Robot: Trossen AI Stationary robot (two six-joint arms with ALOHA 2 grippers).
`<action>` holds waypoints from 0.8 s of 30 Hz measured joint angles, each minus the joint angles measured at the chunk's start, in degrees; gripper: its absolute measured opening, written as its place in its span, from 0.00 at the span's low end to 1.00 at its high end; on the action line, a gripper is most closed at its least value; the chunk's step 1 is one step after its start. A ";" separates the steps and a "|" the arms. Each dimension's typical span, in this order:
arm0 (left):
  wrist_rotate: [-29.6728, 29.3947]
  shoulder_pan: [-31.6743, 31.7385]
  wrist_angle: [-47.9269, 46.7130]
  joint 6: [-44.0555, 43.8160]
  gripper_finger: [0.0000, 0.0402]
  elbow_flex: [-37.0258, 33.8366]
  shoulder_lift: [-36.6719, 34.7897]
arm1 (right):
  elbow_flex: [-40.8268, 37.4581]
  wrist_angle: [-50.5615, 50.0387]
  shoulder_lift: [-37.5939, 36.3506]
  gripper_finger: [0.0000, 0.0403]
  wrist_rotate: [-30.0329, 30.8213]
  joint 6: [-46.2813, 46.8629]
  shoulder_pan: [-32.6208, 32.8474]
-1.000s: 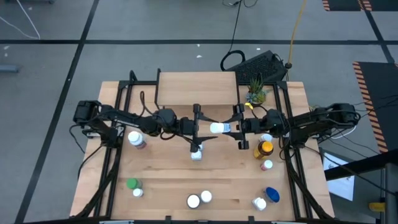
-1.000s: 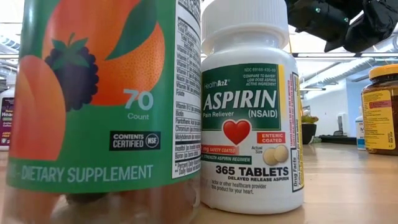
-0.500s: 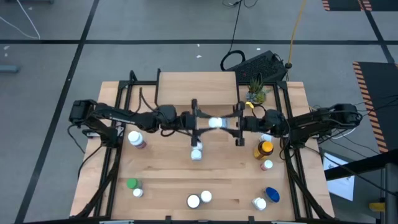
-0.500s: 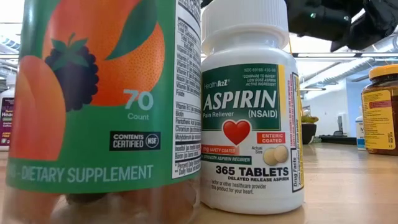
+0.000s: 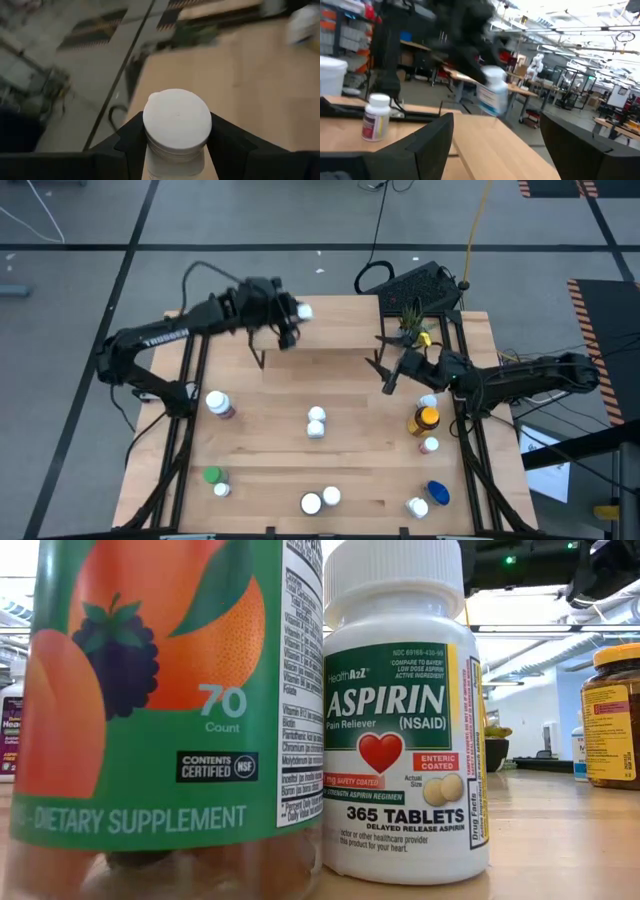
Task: Pick and place medicine bottles onto shelf by color
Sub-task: Put the white pill bottle on the shelf
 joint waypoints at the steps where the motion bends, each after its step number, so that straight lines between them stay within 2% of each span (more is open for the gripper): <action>1: 1.42 2.68 -0.45 0.17 0.44 -0.33 0.24 | -0.01 -1.22 -0.59 0.71 -0.06 -0.08 0.01; 7: 16.91 17.30 1.05 2.62 0.43 -3.11 0.18 | -0.02 -5.79 -3.10 0.71 0.44 -2.32 -0.01; 12: 24.94 25.19 0.94 3.39 0.45 -4.99 0.26 | -0.02 -6.67 -4.92 0.71 0.39 -2.70 -0.01; 18: 26.71 29.65 0.74 4.98 0.46 -6.72 1.60 | -0.02 -6.81 -5.30 0.71 0.35 -2.79 -0.01; 24: 29.75 30.69 0.59 6.38 0.46 -7.08 4.09 | -0.02 -6.83 -5.23 0.71 0.31 -2.03 -0.04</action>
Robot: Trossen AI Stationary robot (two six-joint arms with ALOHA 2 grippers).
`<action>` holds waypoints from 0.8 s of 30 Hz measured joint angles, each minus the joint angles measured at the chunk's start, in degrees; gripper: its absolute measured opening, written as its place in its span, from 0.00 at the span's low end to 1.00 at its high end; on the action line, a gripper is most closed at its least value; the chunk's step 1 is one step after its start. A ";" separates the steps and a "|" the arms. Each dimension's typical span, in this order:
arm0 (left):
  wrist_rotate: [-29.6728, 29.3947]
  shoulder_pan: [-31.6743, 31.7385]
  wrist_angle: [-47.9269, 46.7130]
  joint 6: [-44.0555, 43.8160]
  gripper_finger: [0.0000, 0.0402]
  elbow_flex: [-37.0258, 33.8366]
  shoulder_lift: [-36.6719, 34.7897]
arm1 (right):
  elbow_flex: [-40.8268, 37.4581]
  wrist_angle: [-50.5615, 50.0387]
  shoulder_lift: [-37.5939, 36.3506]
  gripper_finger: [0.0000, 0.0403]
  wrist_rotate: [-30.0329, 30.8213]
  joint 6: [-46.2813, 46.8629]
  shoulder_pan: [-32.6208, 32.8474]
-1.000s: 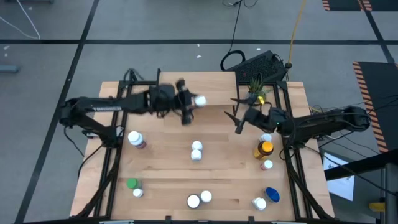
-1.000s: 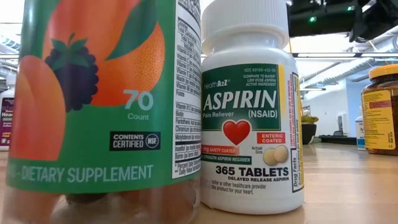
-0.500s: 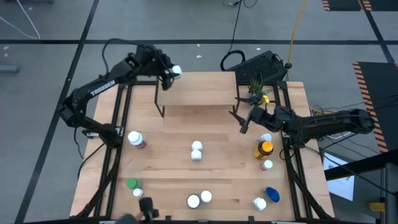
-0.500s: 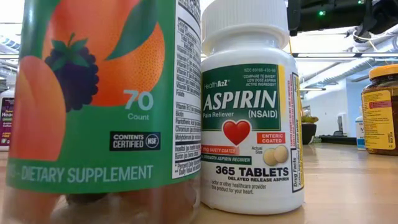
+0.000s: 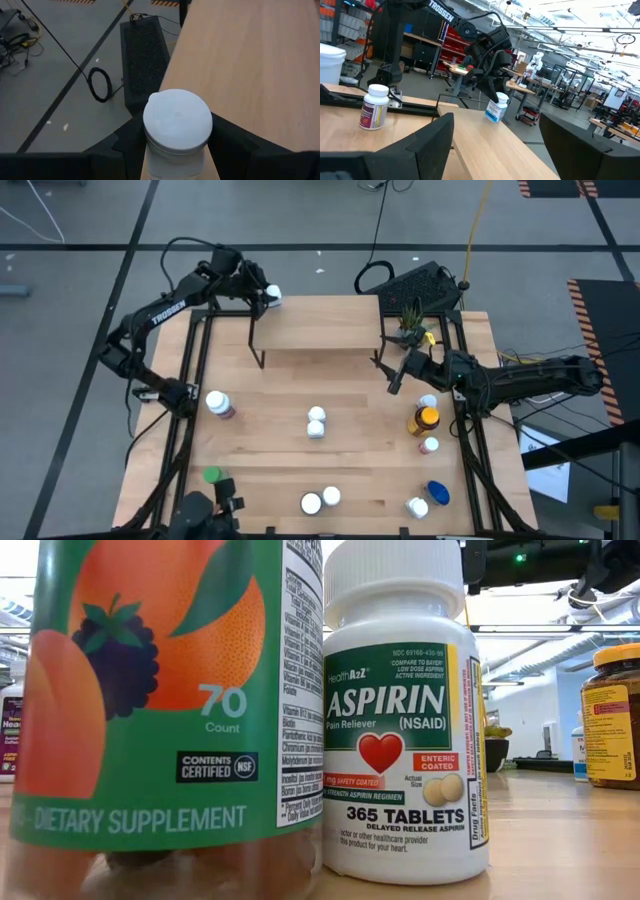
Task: Pick and place medicine bottles onto shelf by color
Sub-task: Put the white pill bottle on the shelf
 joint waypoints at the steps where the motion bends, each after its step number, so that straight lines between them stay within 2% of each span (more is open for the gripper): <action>1: 0.18 -0.13 0.12 0.04 0.46 0.01 0.32 | 0.00 -0.05 0.00 0.71 0.00 0.08 0.00; 11: -0.10 -0.23 0.37 -0.94 0.47 0.20 1.20 | 0.00 -1.27 0.00 0.71 -0.07 -0.03 0.00; 16: -1.95 -0.23 -1.74 -4.16 0.56 -0.18 1.59 | 0.00 -1.66 0.00 0.71 -0.07 0.24 0.00; 20: -2.20 -0.23 -2.43 -2.92 0.64 0.00 1.33 | 0.00 -1.70 0.02 0.71 -0.07 0.96 0.00; 24: -4.01 -0.23 -4.25 -0.79 0.68 -0.04 1.15 | 0.00 -1.92 0.00 0.71 -0.07 1.42 0.00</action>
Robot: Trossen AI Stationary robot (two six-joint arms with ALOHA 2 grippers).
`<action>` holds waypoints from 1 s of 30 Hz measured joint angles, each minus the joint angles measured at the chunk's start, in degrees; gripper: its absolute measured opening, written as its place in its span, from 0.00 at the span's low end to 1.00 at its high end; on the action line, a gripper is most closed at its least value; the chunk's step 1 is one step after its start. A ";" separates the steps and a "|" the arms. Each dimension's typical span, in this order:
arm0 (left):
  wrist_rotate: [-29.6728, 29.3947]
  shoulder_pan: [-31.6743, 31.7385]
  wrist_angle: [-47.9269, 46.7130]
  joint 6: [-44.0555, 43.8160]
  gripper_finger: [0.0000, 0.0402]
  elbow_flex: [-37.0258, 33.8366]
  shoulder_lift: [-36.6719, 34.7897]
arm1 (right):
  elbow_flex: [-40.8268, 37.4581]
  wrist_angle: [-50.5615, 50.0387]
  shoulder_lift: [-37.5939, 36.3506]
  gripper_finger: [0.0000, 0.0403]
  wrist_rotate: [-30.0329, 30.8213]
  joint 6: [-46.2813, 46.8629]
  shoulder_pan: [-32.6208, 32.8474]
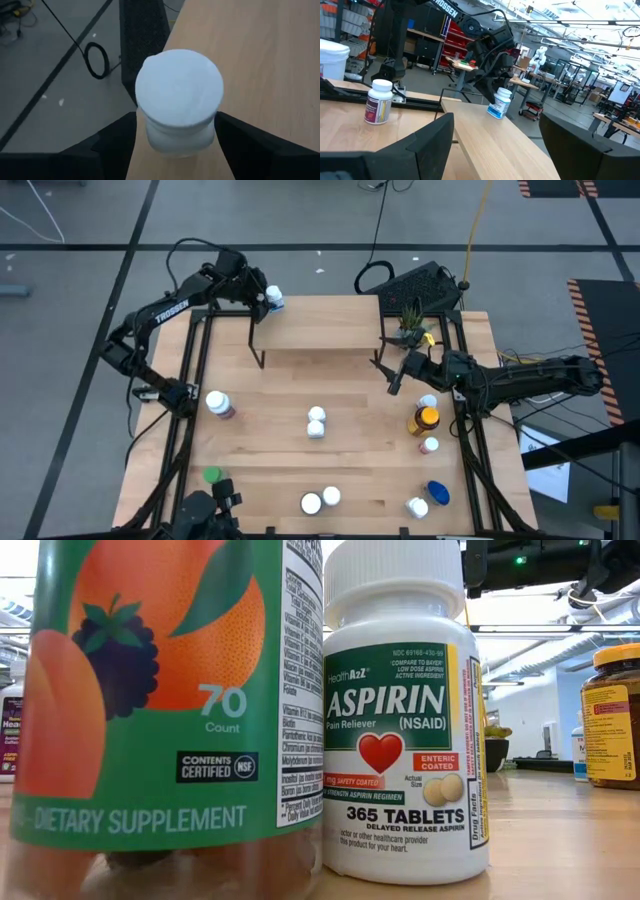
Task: Pick and place medicine bottles onto shelf by color
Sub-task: Put the white pill bottle on the shelf, then put the white and purple pill bottle on the shelf
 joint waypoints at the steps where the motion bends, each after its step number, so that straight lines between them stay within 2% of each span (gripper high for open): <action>1: -0.07 -0.10 0.12 0.66 0.68 0.00 -0.24 | 0.00 -0.02 0.00 0.71 -0.02 0.23 0.00; 14: -3.14 -0.25 -2.14 6.97 0.56 0.04 -1.42 | 0.00 -1.07 0.02 0.71 -0.13 0.25 0.00; 21: -5.02 -0.22 -4.32 6.39 0.52 0.04 -1.60 | 0.00 -1.11 0.01 0.71 -0.15 0.14 0.00; 25: -9.63 -0.69 -4.19 3.70 0.52 0.04 -2.57 | 0.00 -1.09 0.02 0.71 -0.15 0.12 0.00; 30: -13.45 -0.85 -4.74 1.73 0.59 0.07 -5.00 | 0.00 -1.09 0.00 0.71 -0.17 0.12 -0.01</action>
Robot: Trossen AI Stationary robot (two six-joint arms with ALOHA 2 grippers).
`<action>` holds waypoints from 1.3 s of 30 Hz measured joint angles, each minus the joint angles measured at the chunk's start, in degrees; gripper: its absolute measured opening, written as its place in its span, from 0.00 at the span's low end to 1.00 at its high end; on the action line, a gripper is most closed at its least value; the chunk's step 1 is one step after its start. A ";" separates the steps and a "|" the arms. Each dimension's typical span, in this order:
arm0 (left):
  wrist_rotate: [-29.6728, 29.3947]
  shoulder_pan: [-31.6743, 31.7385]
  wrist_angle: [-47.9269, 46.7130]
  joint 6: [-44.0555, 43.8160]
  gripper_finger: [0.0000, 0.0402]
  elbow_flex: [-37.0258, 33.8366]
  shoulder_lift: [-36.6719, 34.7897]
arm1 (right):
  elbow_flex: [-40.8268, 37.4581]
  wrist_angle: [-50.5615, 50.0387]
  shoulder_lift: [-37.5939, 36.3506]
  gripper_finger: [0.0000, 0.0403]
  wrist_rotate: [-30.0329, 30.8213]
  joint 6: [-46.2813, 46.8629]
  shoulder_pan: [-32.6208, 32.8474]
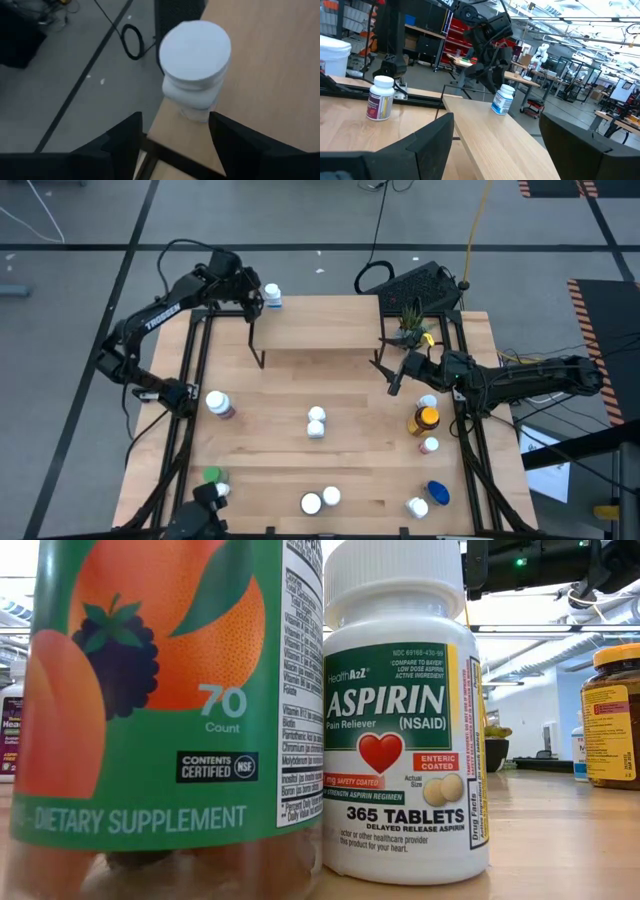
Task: Pick and place medicine bottles onto shelf by color
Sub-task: Put the white and purple pill bottle on the shelf
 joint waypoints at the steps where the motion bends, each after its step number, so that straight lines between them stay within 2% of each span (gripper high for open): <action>1: -0.16 -0.04 -0.35 -0.43 0.60 0.00 -0.60 | 0.00 0.00 0.02 0.71 0.00 0.00 -0.02; 6: -0.47 -1.50 -3.02 -6.62 0.68 0.00 -5.50 | 0.00 0.01 -0.01 0.71 0.00 -0.26 0.01; 10: -0.87 -4.62 -7.87 -19.99 0.70 0.03 -10.88 | 0.00 0.06 -0.37 0.71 -0.17 -0.96 0.01; 15: -0.43 -12.35 -22.50 -29.76 0.65 0.09 -17.43 | 0.00 0.08 -1.82 0.71 -0.23 -1.51 0.03; 19: 0.26 -22.50 -28.56 -40.58 0.58 -0.42 -22.57 | 0.00 0.09 -3.50 0.71 -3.01 -1.51 0.03; 25: -10.57 -40.57 -30.68 -59.22 0.49 -5.54 -29.63 | 0.00 0.46 -5.51 0.71 -6.14 -0.15 0.07; 29: -15.92 -49.87 -34.34 -69.47 0.44 -9.91 -32.77 | 0.00 0.48 -5.97 0.71 -6.15 -0.75 0.07; 34: -20.06 -57.45 -34.52 -78.71 0.41 -14.76 -34.54 | 0.00 1.70 -5.93 0.71 -6.17 -1.12 0.07; 39: -21.06 -60.50 -34.75 -84.74 0.40 -16.65 -33.99 | 0.00 3.96 -5.91 0.72 -6.19 -0.86 0.07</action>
